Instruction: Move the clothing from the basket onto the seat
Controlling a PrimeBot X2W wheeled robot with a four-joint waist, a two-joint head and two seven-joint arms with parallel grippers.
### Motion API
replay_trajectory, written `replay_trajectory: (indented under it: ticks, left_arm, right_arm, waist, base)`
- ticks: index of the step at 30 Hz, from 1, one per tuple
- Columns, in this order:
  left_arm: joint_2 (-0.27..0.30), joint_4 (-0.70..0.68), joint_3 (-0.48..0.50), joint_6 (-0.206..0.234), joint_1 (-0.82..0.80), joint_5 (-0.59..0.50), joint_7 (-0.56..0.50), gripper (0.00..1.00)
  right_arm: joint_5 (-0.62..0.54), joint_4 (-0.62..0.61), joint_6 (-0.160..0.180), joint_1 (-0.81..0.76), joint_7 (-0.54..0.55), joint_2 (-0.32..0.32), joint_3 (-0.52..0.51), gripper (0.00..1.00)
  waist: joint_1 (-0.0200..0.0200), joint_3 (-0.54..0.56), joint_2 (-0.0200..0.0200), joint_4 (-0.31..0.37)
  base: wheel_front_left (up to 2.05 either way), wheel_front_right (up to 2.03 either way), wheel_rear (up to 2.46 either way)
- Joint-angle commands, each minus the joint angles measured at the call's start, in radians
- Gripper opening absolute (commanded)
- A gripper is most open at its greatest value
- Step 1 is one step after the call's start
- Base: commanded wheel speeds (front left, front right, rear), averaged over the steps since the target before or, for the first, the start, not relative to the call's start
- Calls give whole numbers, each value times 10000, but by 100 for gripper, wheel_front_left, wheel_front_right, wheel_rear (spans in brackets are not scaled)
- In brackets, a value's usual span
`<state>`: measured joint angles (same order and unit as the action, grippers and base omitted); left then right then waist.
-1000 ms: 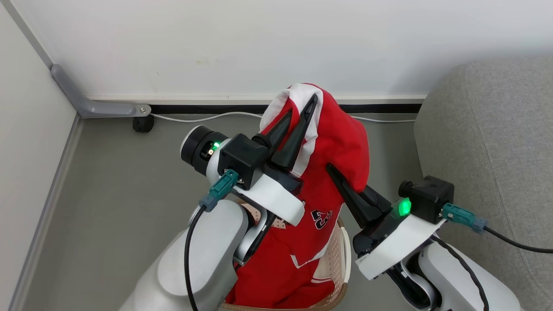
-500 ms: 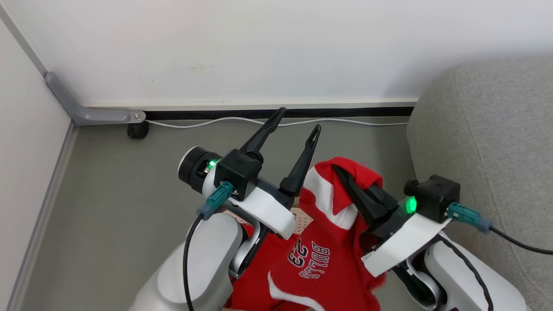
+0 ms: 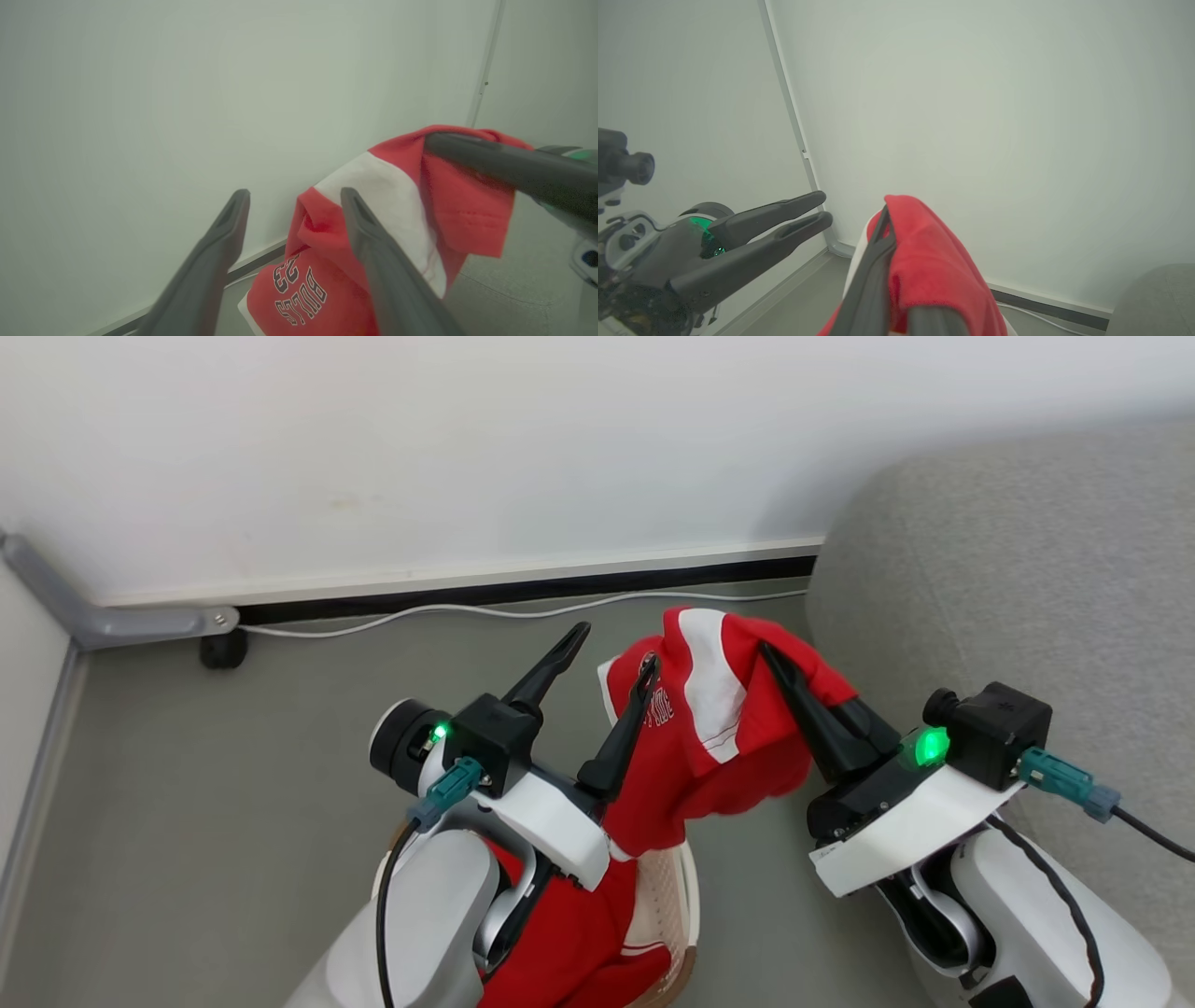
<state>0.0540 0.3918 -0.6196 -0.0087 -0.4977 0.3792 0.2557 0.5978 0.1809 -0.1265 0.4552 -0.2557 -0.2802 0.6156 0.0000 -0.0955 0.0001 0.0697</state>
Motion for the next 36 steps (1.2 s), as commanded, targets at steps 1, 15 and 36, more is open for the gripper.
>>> replay_trajectory:
  ticks: [1,15,36]
  left_arm:
    - [147,-172,371,-84,-73,75,59,100]
    - [123,129,667,-631,501,-57,60,100]
    - [-32,-26,537,-964,685,-1,60,100]
  right_arm:
    - [-73,-317,-42,-29,-61,11,-65,0]
    - [-324,-924,-42,300,-61,-294,-956,0]
    - [-544,-1419,-42,835,-61,-1034,-1783,0]
  waist:
    - [0,96,-1,300]
    - [0,346,-1,2275]
    - [0,189,-1,4393]
  base:
    - [0,0,0]
    - [0,0,0]
    - [0,0,0]
